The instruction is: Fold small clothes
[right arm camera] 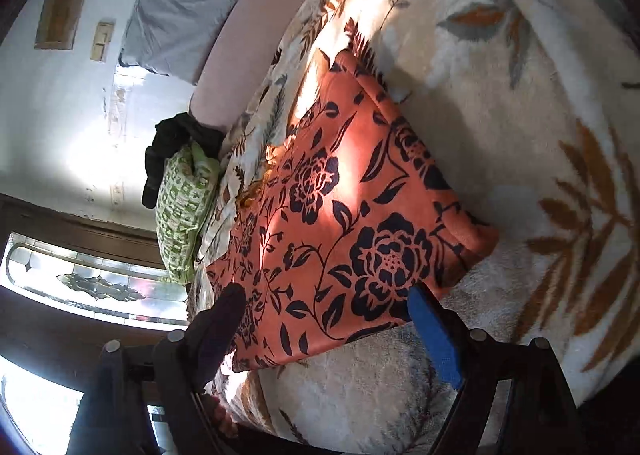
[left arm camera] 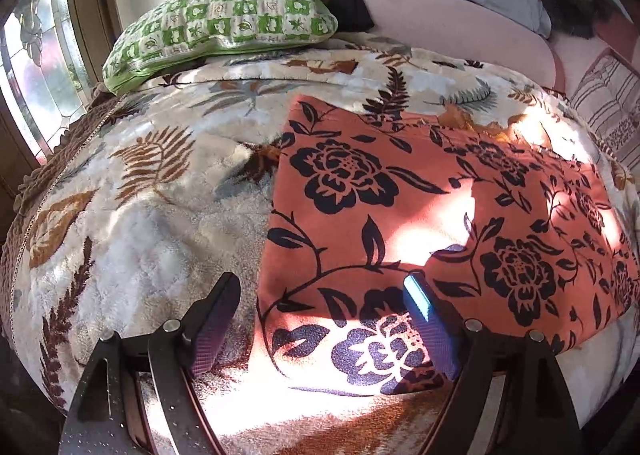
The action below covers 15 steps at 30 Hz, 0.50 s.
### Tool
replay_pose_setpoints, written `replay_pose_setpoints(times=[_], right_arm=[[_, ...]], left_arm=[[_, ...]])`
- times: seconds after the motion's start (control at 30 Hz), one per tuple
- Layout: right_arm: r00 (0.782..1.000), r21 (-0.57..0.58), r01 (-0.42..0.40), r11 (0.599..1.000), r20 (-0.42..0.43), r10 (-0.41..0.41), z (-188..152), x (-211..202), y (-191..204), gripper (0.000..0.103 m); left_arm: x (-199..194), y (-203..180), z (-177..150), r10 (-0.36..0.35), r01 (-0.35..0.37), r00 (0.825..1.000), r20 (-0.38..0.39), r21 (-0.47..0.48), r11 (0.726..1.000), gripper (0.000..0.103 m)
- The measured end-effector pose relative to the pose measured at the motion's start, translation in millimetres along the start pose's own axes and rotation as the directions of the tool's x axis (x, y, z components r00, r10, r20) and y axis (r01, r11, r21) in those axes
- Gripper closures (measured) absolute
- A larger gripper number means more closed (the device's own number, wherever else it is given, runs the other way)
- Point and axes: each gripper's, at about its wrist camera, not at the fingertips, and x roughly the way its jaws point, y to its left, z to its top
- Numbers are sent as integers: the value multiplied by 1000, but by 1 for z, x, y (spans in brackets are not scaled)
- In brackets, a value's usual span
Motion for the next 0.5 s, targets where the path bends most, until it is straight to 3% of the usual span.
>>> replay_pose_setpoints(times=[0.13,0.23,0.3,0.43,0.5], right_arm=[[1000,146,4,989,8,-5,-9,-2,-33,17],[998,205,-50,977,45,41,-1,7,-44,17],[996,241,-49,969,80,31,6,11,-51,17],[983,218,-73,973,183,33,26,10,-43,25],[984,200,-31,979,176,-4,32,17,-39,29]], left_arm=[[-12,-16,3,-64,64,998,22,-31,997,18],[-15,-43,4,-94,94,995,39,11,996,18],[-14,-62,5,-112,110,993,36,43,993,18],[1,-97,4,-124,122,992,13,91,988,18],[14,-110,1,-121,123,992,-31,103,987,18]])
